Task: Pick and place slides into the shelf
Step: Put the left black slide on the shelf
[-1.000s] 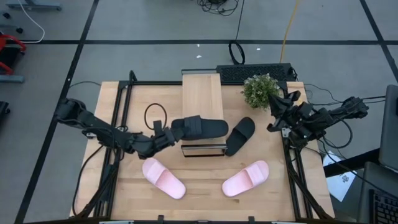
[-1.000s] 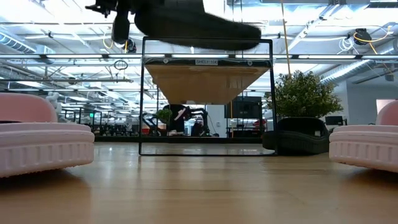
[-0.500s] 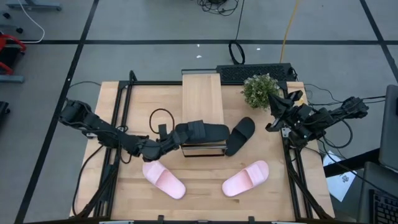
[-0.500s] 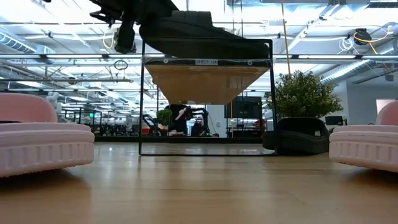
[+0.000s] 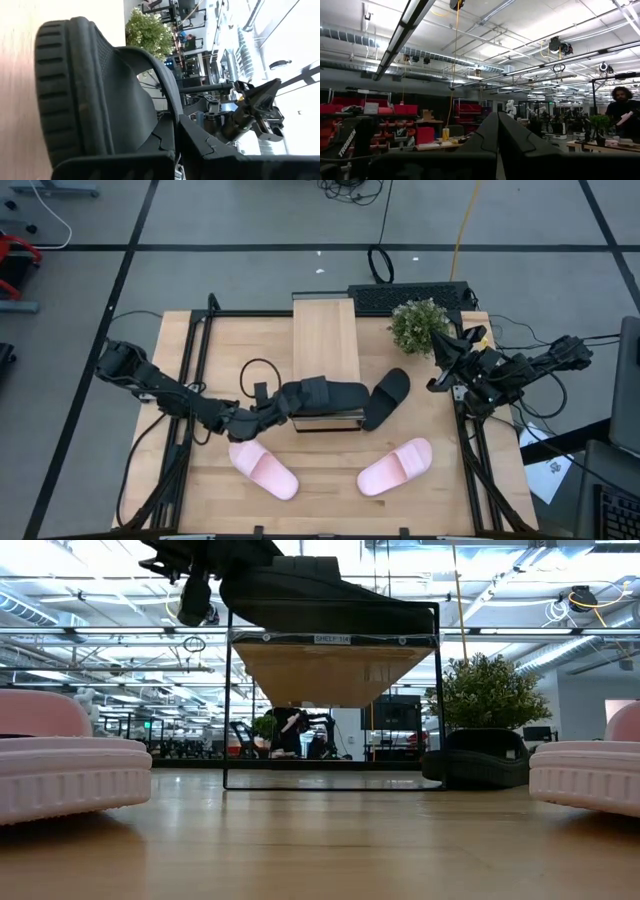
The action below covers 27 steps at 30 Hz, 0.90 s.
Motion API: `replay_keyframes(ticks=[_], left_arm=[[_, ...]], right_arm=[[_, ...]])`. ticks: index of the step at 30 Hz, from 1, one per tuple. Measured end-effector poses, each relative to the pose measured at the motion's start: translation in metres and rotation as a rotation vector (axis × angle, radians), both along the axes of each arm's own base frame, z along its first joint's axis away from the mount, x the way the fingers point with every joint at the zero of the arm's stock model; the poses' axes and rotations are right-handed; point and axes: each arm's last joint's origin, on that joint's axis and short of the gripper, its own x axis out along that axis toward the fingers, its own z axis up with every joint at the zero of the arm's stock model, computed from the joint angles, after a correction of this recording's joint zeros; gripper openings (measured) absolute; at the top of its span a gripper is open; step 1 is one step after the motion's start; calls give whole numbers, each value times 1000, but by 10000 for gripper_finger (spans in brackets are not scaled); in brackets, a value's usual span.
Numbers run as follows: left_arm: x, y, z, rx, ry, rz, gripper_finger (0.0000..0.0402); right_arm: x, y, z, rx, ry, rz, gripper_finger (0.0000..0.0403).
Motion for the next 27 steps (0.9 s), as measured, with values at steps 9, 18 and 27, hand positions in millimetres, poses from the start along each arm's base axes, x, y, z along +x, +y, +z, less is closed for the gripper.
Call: replay_keyframes(ticks=[9, 18, 27], left_arm=[[1, 6, -5, -13, 38, 18, 0], [5, 15, -6, -6, 60, -8, 0], [6, 15, -7, -17, 60, -30, 6]], right_arm=[[0, 0, 0, 6, -5, 4, 2], [1, 1, -1, 15, 0, 16, 2], [1, 1, -1, 13, 3, 16, 2]])
